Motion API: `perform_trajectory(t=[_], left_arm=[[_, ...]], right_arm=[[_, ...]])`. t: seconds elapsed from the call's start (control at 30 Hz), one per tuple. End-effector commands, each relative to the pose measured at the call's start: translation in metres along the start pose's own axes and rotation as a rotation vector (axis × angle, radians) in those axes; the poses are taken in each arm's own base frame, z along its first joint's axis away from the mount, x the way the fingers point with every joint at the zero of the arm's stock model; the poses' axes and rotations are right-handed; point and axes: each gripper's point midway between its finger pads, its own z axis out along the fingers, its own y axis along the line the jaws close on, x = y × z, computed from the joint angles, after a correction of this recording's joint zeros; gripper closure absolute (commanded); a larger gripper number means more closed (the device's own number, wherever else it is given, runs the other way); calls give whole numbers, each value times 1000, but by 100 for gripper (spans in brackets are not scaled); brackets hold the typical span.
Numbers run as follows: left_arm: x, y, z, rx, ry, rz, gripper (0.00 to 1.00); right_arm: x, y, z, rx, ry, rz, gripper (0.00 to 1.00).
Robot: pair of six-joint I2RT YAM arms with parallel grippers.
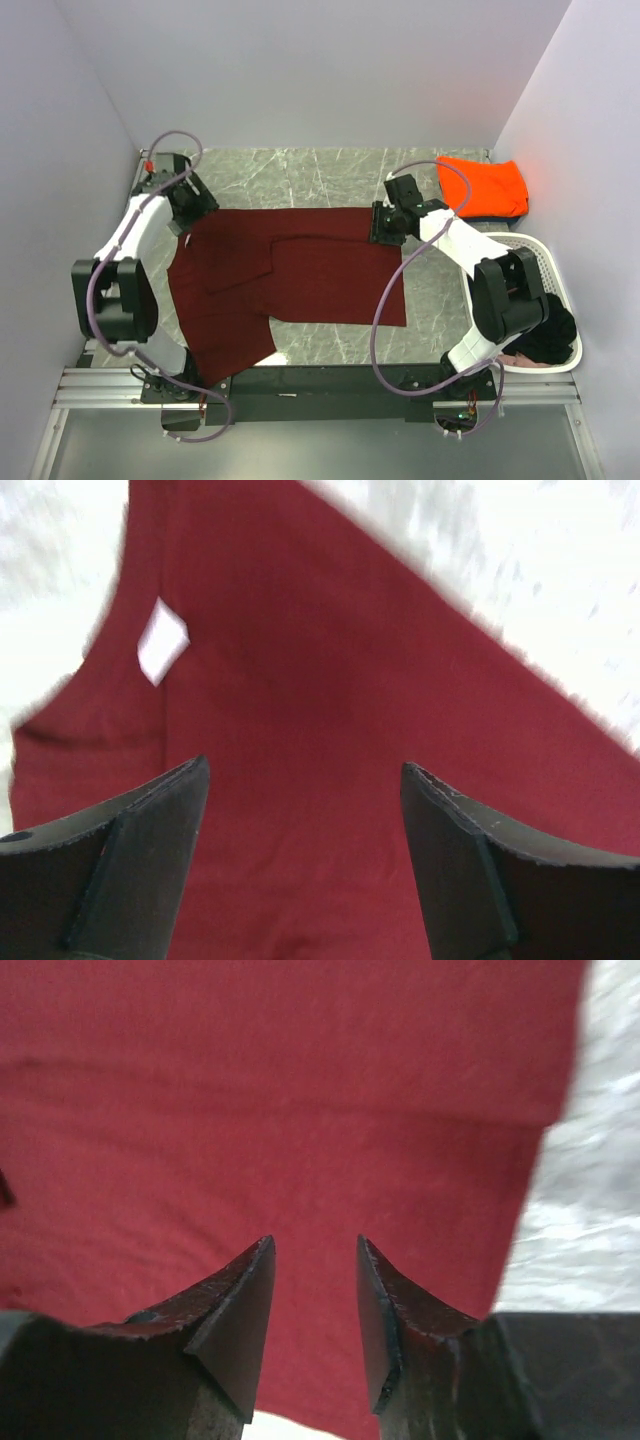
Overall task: Fold and stack the t-shirts
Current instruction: Fold the tshirt
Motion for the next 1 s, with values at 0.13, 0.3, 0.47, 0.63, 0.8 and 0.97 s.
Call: perform_trajectory(t=[0.13, 0.3, 0.47, 0.63, 0.8, 0.97], left_arm=[[86, 6, 0, -48, 109, 99, 19], [122, -7, 14, -22, 175, 145, 21], [136, -18, 36, -25, 231, 152, 21], [141, -24, 59, -39, 267, 150, 22], [142, -34, 78, -48, 304, 150, 22], [137, -50, 93, -41, 322, 150, 23]], right_arm=[[9, 4, 8, 3, 1, 89, 53], [24, 2, 25, 21, 55, 134, 53], [31, -8, 47, 71, 104, 152, 53], [12, -9, 63, 74, 113, 175, 53], [4, -21, 82, 109, 166, 204, 53], [-21, -38, 95, 140, 176, 225, 53]])
